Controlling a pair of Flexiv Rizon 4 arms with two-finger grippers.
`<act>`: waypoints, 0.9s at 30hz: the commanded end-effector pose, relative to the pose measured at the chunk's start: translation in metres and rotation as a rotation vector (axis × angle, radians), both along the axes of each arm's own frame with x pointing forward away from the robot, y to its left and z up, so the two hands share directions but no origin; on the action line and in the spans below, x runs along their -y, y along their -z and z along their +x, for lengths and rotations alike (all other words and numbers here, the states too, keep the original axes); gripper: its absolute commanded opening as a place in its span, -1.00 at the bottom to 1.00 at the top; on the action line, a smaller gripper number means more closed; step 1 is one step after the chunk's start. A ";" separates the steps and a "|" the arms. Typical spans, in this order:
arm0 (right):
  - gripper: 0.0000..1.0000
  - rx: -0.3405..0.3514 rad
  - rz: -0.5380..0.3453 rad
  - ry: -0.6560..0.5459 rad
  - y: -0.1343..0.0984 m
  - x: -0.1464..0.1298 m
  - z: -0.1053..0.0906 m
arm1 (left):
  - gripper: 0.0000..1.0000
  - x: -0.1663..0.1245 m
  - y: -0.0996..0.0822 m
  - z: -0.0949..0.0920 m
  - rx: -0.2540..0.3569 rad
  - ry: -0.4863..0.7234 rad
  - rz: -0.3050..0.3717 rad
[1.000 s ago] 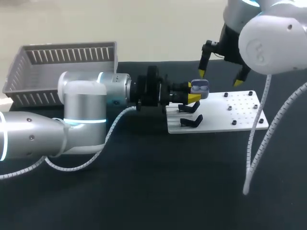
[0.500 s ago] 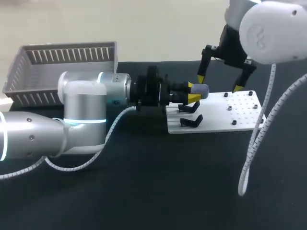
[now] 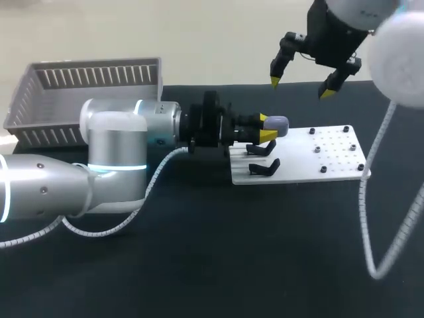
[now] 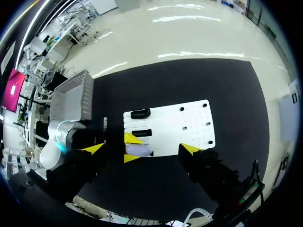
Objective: Pick up each earbud case from the left stands, insert the matching earbuds, close the lid, and place the case in the box.
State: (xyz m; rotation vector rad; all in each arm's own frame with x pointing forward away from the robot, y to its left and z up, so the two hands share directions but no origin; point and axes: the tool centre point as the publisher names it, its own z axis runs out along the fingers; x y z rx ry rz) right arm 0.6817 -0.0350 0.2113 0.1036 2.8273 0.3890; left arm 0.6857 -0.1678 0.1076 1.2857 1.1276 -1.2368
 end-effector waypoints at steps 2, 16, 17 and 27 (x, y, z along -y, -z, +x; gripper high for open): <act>1.00 0.392 0.028 0.010 -0.004 0.007 -0.046 | -1.00 0.000 0.000 -0.001 0.001 -0.005 -0.001; 1.00 0.462 0.101 0.032 -0.014 0.024 -0.055 | -1.00 -0.043 -0.048 -0.013 0.079 -0.169 0.048; 1.00 0.462 0.101 0.032 -0.014 0.024 -0.055 | -1.00 -0.047 -0.052 -0.014 0.088 -0.186 0.058; 1.00 0.462 0.101 0.032 -0.014 0.024 -0.055 | -1.00 -0.106 -0.080 0.005 0.159 -0.393 0.141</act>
